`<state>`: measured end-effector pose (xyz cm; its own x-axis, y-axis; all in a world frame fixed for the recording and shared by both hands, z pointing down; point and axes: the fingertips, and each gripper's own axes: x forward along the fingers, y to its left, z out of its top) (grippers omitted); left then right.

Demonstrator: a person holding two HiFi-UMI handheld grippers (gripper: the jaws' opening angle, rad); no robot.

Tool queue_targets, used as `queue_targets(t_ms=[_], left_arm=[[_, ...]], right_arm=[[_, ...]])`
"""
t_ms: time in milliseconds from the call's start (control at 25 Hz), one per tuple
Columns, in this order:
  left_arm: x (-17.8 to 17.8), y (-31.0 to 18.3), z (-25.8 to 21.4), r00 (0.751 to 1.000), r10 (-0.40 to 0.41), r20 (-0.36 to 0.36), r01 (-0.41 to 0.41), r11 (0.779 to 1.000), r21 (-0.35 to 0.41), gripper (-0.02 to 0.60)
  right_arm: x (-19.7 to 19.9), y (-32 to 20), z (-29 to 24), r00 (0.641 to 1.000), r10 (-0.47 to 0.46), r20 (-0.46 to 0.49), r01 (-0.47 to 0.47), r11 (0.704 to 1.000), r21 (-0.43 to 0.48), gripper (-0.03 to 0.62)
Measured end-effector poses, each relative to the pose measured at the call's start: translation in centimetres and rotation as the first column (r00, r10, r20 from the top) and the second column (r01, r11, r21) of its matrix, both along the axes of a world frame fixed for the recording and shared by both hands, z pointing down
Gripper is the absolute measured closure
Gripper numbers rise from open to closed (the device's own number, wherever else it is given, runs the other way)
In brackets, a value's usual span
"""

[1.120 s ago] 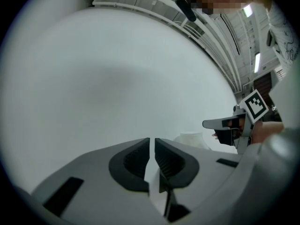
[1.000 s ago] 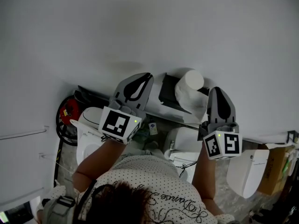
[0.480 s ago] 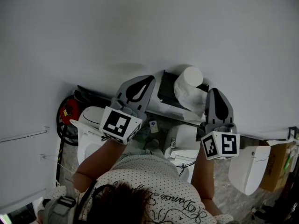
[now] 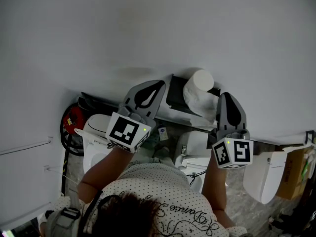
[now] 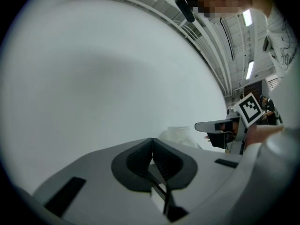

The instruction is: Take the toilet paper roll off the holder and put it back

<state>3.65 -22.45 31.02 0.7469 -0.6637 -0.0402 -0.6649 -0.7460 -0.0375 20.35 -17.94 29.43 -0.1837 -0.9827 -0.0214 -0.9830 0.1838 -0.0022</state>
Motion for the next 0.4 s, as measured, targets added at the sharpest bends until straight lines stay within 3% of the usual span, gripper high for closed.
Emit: queue_targets(t_ms=[400], left_arm=[[0.57,0.06,-0.53,1.000,0.009,0.000,-0.009,1.000,0.010,0.577]], right_arm=[[0.57,0.15,-0.34,1.000,0.011,-0.003,-0.011,1.000,0.004,0.565]])
